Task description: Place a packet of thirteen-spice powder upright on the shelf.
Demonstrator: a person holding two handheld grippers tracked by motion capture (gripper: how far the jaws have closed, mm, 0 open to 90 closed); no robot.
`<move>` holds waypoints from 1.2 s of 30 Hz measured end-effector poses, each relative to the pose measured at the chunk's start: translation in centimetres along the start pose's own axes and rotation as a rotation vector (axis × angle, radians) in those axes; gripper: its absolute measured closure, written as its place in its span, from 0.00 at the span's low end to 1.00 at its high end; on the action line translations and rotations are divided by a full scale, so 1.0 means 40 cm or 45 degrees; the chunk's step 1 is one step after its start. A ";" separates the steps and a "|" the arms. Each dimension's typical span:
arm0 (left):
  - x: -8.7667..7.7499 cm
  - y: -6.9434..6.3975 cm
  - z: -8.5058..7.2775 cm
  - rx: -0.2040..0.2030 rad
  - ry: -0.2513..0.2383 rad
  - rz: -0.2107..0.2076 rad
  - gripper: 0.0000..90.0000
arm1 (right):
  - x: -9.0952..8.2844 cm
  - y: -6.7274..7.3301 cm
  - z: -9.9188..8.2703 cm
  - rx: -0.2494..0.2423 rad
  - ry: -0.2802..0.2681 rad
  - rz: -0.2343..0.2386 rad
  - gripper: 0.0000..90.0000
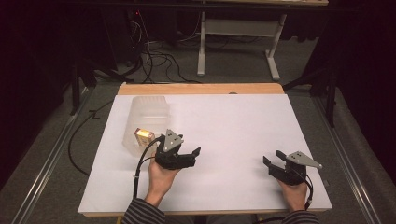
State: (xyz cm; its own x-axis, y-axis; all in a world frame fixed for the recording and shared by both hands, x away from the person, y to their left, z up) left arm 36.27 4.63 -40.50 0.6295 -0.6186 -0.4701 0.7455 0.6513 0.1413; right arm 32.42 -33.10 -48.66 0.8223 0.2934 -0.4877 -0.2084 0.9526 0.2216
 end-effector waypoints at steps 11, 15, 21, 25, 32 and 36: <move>0.035 -0.032 -0.012 0.002 0.016 -0.010 0.29 | 0.001 0.002 0.000 -0.013 0.004 -0.009 0.40; 0.058 -0.046 -0.019 0.035 0.037 -0.048 0.29 | 0.002 0.001 0.000 -0.007 0.007 -0.004 0.40; 0.093 -0.056 -0.041 0.040 0.077 -0.047 0.29 | 0.003 0.000 0.001 -0.010 0.015 -0.001 0.40; 0.118 -0.062 -0.057 0.036 0.090 -0.049 0.29 | 0.001 0.000 0.000 -0.008 0.005 -0.001 0.40; 0.167 -0.057 -0.097 -0.005 0.112 -0.006 0.30 | -0.001 0.005 -0.002 -0.033 -0.002 0.001 0.40; 0.185 -0.047 -0.114 -0.016 0.132 0.031 0.30 | -0.001 0.005 -0.002 -0.028 -0.005 0.001 0.40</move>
State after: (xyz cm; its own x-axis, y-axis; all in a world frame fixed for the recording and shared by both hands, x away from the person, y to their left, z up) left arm 38.52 0.84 -48.22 0.6211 -0.5542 -0.5542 0.7270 0.6714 0.1434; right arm 32.31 -32.94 -48.65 0.8241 0.2940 -0.4842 -0.2207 0.9539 0.2035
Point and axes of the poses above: each handheld gripper's, and its own axes: x roughly forward along the jaws, z roughly out of its top, y roughly to its left, the point moved 2 cm from there along x, roughly forward along the jaws, and after that the axes turned 12 degrees about x, right-handed, at the moved point
